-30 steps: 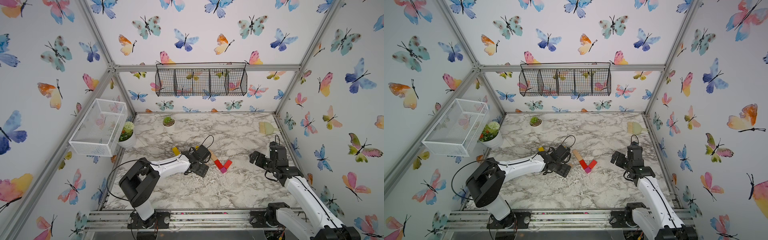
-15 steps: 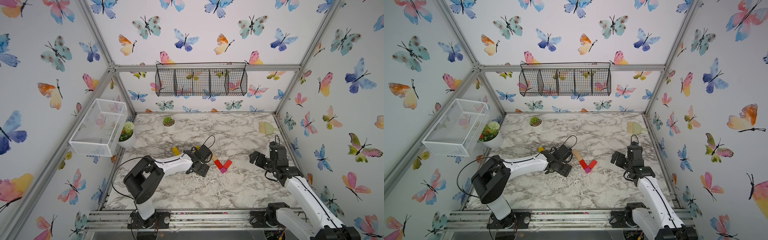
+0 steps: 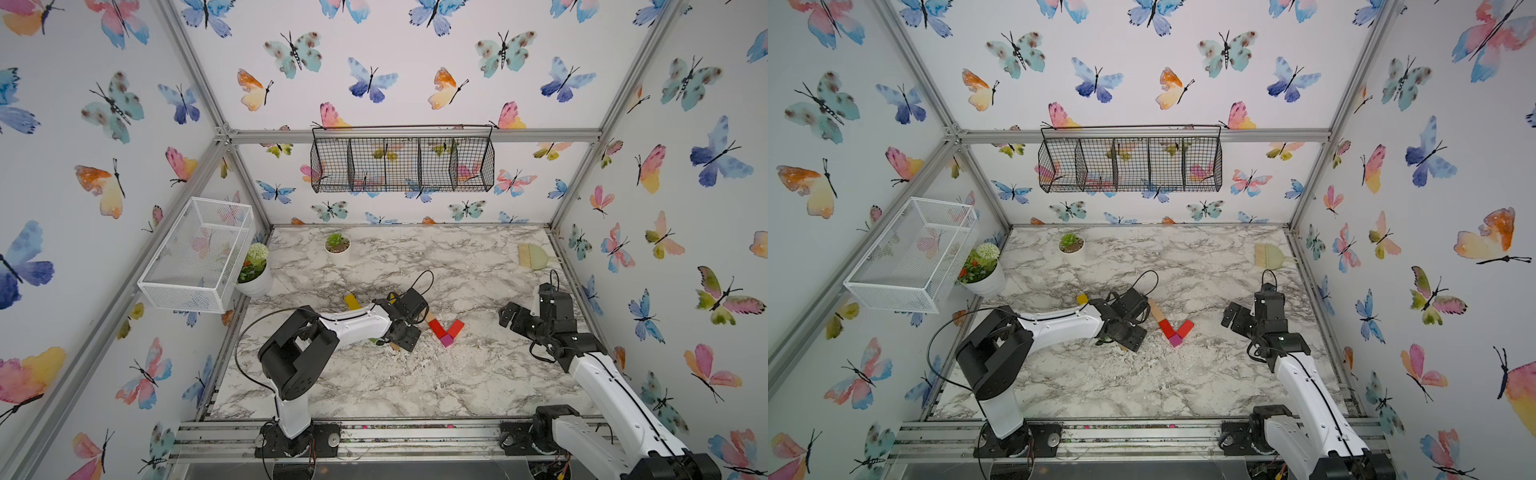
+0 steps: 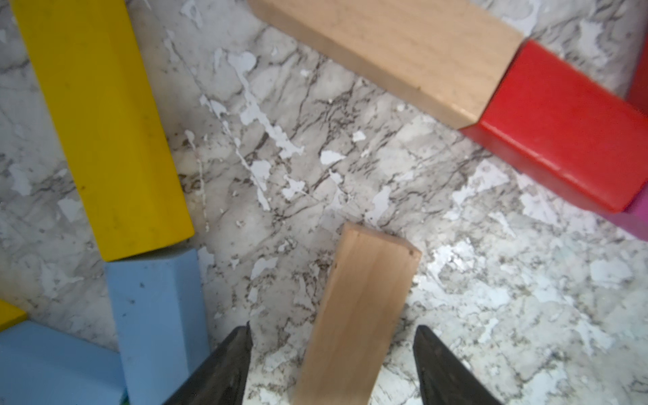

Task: Assemble the letter v with building blocks
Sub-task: Pick up the building block from the center of the board.

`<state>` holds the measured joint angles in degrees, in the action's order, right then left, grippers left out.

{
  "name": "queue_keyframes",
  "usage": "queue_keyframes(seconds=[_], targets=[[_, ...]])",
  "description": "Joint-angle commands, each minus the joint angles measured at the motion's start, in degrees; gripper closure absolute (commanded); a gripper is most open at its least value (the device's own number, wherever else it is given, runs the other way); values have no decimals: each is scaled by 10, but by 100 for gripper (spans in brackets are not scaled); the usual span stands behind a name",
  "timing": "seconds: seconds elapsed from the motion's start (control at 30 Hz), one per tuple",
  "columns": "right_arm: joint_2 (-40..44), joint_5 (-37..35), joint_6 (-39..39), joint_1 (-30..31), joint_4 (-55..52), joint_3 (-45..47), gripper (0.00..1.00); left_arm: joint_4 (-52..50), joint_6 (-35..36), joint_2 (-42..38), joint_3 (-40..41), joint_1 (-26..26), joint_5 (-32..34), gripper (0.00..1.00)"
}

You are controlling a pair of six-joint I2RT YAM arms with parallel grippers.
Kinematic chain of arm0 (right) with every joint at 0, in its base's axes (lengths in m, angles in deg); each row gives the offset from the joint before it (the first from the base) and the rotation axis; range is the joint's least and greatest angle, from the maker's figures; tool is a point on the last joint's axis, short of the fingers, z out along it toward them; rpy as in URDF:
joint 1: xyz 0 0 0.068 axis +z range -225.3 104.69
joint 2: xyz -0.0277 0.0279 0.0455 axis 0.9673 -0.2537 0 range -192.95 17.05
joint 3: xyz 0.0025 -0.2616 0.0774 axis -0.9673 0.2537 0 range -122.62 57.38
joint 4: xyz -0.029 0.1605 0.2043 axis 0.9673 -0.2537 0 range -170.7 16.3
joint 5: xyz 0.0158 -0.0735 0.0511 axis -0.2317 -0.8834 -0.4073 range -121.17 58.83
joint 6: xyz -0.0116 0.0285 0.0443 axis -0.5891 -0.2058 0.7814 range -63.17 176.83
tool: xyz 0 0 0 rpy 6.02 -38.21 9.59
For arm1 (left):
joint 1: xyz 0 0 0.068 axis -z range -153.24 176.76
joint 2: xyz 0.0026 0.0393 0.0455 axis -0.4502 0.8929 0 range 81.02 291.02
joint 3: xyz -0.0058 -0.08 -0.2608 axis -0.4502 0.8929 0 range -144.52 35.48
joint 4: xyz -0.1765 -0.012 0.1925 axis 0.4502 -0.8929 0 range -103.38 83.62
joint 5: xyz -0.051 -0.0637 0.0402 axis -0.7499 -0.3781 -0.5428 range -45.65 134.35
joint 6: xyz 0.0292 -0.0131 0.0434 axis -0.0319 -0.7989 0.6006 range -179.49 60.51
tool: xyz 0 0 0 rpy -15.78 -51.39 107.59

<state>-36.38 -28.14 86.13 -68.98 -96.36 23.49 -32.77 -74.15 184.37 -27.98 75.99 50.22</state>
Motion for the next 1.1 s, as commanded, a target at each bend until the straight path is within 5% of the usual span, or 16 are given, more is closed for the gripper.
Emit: queue_keyframes(seconds=[0.0, 1.07], targets=[[-3, 2, -6, -2, 3, 8, 0, -8, -4, 9, -8, 3, -8, 28], [-5, 5, -6, -2, 6, 8, 0, -18, 0, 19, -16, 7, -14, 56]])
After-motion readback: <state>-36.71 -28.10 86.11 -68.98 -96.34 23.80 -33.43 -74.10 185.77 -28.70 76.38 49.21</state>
